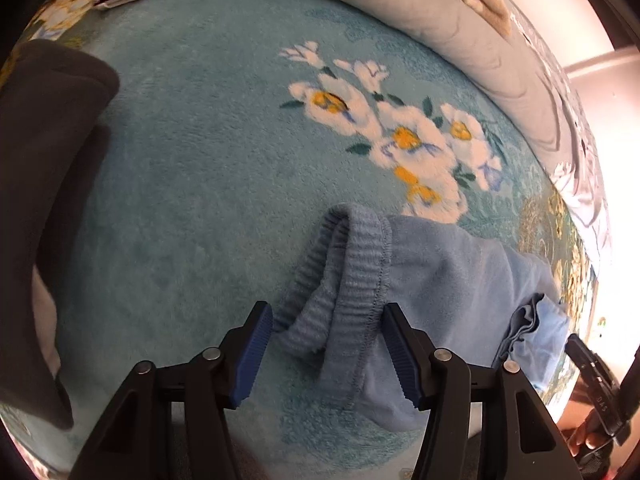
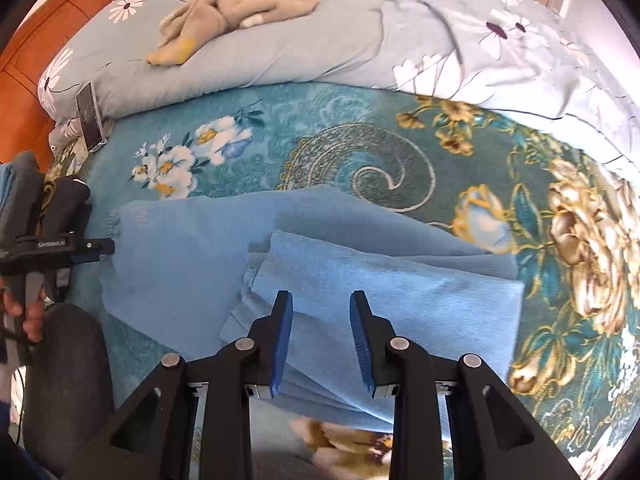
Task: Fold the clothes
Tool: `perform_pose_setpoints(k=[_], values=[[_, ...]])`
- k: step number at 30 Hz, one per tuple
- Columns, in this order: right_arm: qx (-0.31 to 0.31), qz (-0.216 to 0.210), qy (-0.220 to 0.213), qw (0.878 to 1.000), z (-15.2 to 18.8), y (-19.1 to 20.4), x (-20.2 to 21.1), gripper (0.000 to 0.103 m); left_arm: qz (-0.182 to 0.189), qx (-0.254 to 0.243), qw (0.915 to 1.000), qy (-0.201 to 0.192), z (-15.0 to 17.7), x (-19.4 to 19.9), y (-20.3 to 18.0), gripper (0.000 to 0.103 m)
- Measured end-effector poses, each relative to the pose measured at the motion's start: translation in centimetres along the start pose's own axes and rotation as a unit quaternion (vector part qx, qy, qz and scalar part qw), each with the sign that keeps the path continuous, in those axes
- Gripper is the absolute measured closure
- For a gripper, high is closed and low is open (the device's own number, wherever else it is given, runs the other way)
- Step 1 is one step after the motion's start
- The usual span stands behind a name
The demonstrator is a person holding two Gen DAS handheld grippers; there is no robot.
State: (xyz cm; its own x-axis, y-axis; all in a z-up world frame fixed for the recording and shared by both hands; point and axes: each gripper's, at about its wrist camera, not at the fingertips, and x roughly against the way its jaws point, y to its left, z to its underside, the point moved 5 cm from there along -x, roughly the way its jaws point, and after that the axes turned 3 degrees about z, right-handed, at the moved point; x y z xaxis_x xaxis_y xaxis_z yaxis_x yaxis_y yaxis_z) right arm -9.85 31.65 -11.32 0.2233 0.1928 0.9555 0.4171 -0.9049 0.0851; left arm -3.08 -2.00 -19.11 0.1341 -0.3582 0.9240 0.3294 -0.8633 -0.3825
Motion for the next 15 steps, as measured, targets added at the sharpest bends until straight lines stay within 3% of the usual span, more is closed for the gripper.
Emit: perform_pose_setpoints(k=[2, 6, 10, 12, 15], values=[[-0.002, 0.006, 0.003, 1.0, 0.5, -0.3, 0.8, 0.073, 0.0, -0.015, 0.9999, 0.0, 0.2, 0.5, -0.2, 0.042], [0.009, -0.028, -0.004, 1.0, 0.9, 1.2, 1.2, 0.073, 0.026, 0.001, 0.9997, -0.003, 1.3, 1.8, 0.3, 0.042], [0.106, -0.082, 0.012, 0.991, 0.4, 8.2, 0.3, 0.071, 0.044, 0.037, 0.9981, -0.024, 1.1, 3.2, 1.0, 0.042], [0.16, -0.11, 0.013, 0.981, 0.1, 12.8, -0.3, 0.064, 0.05, 0.05, 0.9969, -0.035, 1.0, 4.2, 1.7, 0.042], [0.225, -0.145, 0.027, 0.963, -0.1, 19.7, -1.8, 0.064, 0.055, 0.055, 0.9954, -0.056, 0.6, 6.2, 2.8, 0.042]])
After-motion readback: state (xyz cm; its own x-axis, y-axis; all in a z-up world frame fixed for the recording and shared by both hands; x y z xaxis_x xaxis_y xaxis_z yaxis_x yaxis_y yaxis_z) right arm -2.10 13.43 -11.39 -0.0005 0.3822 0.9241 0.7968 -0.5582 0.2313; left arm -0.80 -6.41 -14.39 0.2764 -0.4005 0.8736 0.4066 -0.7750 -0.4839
